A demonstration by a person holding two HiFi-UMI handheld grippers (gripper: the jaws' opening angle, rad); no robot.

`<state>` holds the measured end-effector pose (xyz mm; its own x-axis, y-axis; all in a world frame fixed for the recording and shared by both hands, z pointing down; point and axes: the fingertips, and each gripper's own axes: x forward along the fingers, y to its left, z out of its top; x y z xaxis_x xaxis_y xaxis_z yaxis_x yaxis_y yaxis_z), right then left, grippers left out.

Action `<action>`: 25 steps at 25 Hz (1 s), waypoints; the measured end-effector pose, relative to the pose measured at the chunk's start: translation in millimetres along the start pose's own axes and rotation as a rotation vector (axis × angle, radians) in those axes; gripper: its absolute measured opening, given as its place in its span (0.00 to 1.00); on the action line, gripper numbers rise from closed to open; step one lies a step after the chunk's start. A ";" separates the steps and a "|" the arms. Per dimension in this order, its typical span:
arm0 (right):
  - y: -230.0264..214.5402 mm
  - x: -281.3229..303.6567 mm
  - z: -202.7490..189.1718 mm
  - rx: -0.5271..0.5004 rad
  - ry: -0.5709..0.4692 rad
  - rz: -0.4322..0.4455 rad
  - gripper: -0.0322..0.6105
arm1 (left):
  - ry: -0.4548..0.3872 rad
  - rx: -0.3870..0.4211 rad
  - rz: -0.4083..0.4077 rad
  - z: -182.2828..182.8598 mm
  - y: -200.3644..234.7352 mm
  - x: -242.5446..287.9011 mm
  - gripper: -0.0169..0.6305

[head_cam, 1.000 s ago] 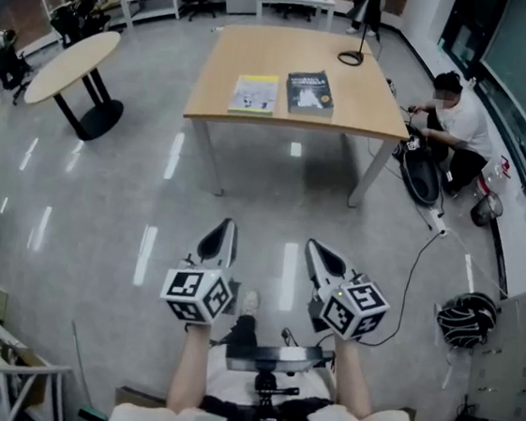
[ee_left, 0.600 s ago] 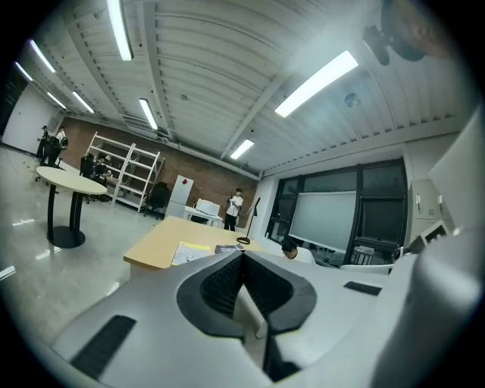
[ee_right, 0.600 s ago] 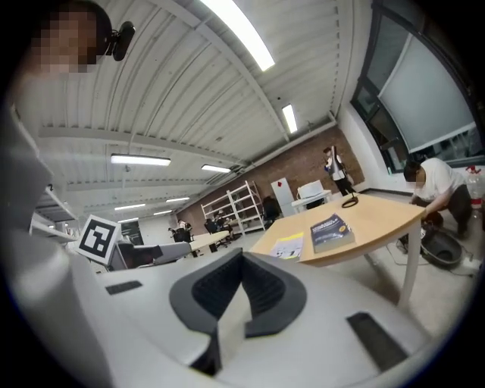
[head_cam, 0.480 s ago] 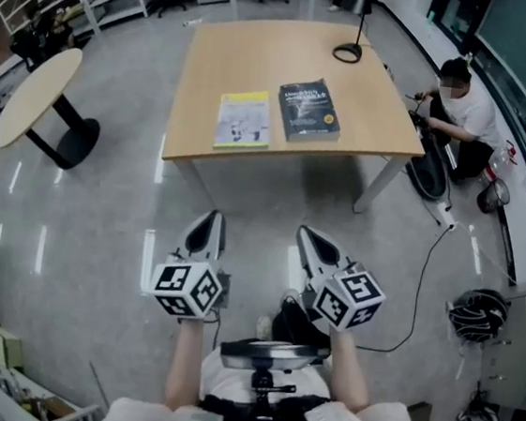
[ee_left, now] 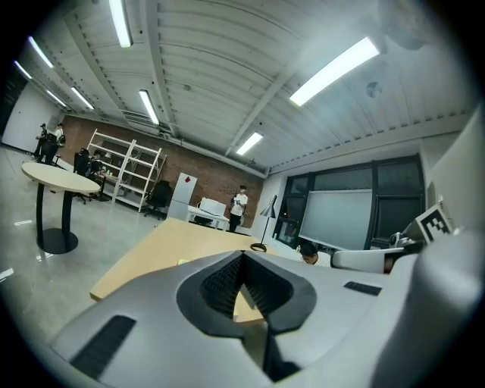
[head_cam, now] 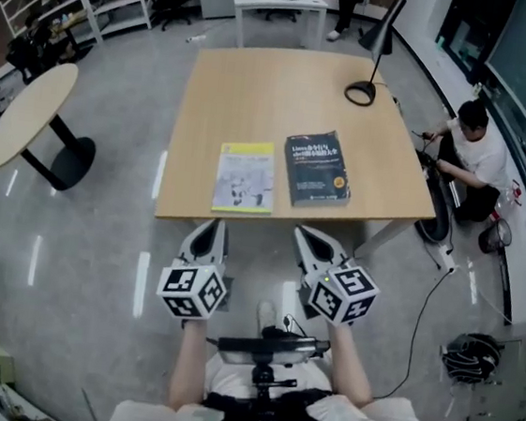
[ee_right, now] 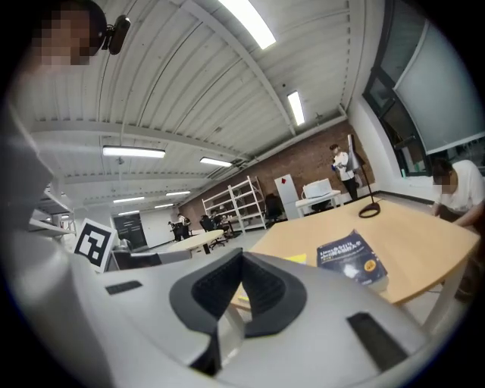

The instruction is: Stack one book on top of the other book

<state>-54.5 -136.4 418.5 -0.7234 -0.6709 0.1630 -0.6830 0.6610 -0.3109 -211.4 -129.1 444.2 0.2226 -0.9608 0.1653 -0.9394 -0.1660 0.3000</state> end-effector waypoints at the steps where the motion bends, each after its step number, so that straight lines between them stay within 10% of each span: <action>1: -6.9 15.5 8.6 -0.006 -0.006 0.013 0.05 | -0.007 0.004 0.008 7.0 6.3 14.1 0.03; 11: -34.1 137.1 22.1 -0.027 0.062 0.062 0.05 | 0.060 0.023 0.050 18.2 73.1 104.5 0.03; 25: -93.1 234.1 -108.1 0.061 0.416 -0.059 0.05 | 0.492 0.025 0.037 -115.7 142.5 178.0 0.03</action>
<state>-171.1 -318.6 586.8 -0.6710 -0.5054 0.5425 -0.7261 0.5961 -0.3427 -275.5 -298.0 625.1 0.2803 -0.7483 0.6013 -0.9536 -0.1453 0.2638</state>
